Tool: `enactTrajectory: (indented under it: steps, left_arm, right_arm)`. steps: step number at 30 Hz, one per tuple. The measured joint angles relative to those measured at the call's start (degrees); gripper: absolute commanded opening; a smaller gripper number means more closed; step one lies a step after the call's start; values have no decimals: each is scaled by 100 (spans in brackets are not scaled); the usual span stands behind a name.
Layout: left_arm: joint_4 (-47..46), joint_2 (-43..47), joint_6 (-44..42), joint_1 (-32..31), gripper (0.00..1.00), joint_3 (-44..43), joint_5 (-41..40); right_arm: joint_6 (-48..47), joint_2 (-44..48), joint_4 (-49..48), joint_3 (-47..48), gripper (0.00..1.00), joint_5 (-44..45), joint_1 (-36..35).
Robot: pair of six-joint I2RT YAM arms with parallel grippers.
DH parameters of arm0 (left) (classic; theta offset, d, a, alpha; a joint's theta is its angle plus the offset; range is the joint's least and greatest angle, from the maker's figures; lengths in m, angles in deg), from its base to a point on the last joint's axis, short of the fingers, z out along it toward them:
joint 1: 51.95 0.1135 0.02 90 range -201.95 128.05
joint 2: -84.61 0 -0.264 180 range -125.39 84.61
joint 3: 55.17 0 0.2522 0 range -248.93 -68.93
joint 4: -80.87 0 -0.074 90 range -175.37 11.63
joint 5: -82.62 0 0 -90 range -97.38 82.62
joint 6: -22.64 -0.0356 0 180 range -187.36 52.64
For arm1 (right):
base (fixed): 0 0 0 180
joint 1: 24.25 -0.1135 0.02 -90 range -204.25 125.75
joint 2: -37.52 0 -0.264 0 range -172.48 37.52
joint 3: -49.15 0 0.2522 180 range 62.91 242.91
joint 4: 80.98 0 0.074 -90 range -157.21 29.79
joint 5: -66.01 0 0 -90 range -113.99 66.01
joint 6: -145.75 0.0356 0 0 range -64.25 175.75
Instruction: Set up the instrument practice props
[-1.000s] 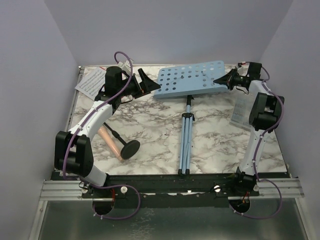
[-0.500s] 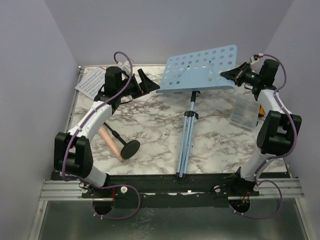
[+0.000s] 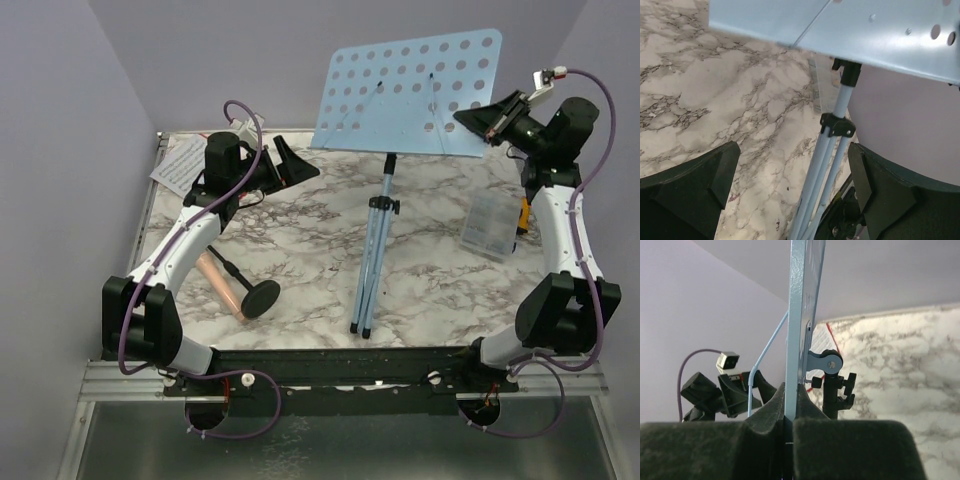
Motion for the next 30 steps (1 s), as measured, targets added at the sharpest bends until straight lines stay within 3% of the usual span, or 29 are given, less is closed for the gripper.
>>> enactTrajectory:
  steps: [9, 18, 25, 30]
  left_arm:
    - [-2, 81, -15, -13, 99, 0, -2]
    - [-234, 243, -140, -247, 99, 188, -155]
    - [-555, 1078, -431, -1108, 99, 1067, -809]
    - [-1338, 1976, -358, -1521, 91, 2164, -1005]
  right_arm:
    - [181, 66, -918, 542, 0, 708, 50]
    - [188, 802, -1598, -205, 1, 890, 101]
    - [417, 1287, -2542, -758, 1, 608, 109]
    - [529, 1423, -2859, -796, 1, 343, 109]
